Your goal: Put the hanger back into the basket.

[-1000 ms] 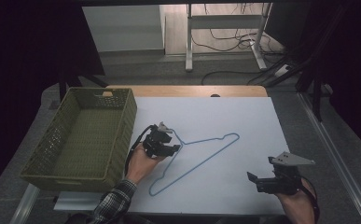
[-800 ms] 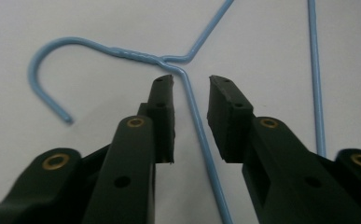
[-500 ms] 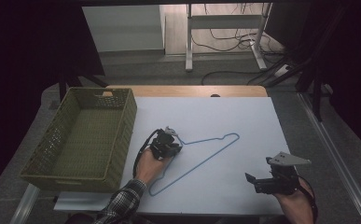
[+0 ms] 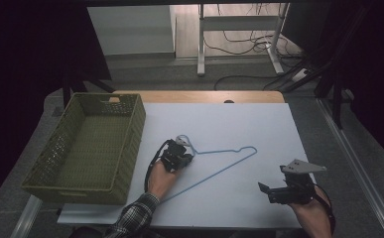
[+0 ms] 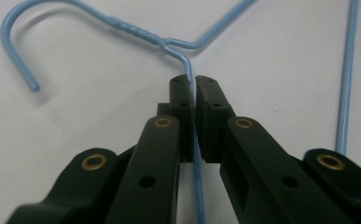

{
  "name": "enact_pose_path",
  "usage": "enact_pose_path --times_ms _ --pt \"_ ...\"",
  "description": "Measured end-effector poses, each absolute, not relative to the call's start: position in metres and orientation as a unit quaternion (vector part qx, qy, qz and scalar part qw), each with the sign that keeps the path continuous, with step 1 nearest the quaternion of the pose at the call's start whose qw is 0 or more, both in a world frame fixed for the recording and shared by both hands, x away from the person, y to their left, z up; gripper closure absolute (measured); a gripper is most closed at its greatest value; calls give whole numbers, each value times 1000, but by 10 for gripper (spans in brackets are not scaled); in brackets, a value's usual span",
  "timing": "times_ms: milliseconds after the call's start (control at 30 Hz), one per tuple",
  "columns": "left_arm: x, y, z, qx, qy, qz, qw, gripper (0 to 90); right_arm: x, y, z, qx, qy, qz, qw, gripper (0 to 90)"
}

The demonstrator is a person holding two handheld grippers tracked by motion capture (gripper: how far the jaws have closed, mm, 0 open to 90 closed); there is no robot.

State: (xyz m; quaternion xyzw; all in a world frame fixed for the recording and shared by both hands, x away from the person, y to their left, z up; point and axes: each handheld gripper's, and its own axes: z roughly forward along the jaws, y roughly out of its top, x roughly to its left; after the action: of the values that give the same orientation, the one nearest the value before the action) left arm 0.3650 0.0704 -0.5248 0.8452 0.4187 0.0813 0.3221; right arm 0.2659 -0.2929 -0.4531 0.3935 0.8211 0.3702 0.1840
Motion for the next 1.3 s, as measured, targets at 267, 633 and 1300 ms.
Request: enact_pose_path --times_ms 267,633,1300 --pt "361 71 -525 842 418 78 333 869 292 -257 -446 390 837 357 139 5" --pt "355 75 -519 834 419 76 351 869 343 -184 -445 356 855 358 121 36" --pt "348 76 -516 832 411 75 366 869 415 -101 -481 337 866 361 77 464"
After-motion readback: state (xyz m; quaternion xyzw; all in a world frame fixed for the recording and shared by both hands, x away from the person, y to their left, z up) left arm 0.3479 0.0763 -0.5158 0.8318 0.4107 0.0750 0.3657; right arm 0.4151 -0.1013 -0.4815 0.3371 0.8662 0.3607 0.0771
